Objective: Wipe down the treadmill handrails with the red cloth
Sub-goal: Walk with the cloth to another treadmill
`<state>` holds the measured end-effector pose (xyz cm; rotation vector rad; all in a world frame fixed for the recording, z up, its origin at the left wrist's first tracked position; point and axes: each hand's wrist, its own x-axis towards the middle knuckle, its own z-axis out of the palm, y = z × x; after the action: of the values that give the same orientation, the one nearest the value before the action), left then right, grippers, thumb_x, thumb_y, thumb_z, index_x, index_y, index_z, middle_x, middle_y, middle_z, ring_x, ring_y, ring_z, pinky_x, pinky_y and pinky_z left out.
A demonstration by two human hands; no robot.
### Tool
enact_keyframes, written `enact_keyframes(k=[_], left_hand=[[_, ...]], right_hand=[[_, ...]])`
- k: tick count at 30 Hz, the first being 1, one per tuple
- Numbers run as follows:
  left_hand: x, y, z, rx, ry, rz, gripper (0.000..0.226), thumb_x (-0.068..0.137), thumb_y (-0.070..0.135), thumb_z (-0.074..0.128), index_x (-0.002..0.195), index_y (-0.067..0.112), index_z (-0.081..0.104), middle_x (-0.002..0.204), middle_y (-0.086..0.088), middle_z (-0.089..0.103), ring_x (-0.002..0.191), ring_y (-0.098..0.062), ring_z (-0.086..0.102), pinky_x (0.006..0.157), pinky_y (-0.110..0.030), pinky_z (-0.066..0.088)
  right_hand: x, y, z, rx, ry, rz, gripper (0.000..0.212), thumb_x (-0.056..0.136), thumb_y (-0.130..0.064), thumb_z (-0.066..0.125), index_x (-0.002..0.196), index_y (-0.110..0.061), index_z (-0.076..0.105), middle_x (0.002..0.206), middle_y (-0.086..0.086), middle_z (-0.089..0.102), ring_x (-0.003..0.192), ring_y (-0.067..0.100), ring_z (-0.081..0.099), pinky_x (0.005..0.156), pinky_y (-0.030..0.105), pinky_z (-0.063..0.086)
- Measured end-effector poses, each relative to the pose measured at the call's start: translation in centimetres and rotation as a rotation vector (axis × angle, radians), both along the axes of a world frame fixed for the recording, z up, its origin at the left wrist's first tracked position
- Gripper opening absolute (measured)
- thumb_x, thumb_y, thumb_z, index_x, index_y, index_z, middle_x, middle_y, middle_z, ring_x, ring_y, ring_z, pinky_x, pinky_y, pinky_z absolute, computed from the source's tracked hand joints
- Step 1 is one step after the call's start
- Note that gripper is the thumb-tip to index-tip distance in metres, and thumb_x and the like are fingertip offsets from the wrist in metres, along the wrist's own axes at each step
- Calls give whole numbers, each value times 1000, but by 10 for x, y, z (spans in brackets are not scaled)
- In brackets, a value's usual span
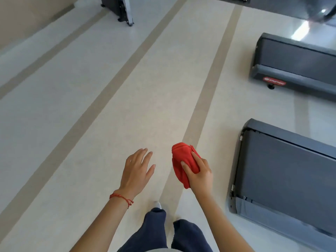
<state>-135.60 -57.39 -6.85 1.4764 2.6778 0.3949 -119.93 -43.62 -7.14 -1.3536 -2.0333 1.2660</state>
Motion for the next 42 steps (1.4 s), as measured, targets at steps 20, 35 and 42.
enact_keyframes(k=[20, 35, 42], left_hand=[[-73, 247, -15, -39, -93, -224, 51, 89, 38, 33, 113, 4, 64, 116, -15, 63, 107, -32, 60, 85, -44, 49], [-160, 452, -14, -22, -61, -298, 41, 81, 28, 54, 110, 1, 65, 112, -18, 64, 103, -35, 62, 81, -46, 51], [-236, 558, -15, -42, -81, -381, 52, 89, 37, 33, 112, 3, 64, 114, -17, 63, 105, -34, 61, 83, -45, 50]], right_hand=[[-42, 208, -5, 13, -30, -220, 52, 79, -43, 65, 128, -34, 49, 111, -8, 56, 94, 8, 54, 83, 28, 48], [-115, 400, -3, -5, -53, -317, 50, 80, -40, 66, 127, -32, 51, 116, -5, 57, 96, 9, 54, 79, 21, 40], [-178, 493, -1, -9, -68, -421, 50, 81, -38, 66, 127, -33, 51, 111, -9, 55, 94, 7, 52, 77, 18, 36]])
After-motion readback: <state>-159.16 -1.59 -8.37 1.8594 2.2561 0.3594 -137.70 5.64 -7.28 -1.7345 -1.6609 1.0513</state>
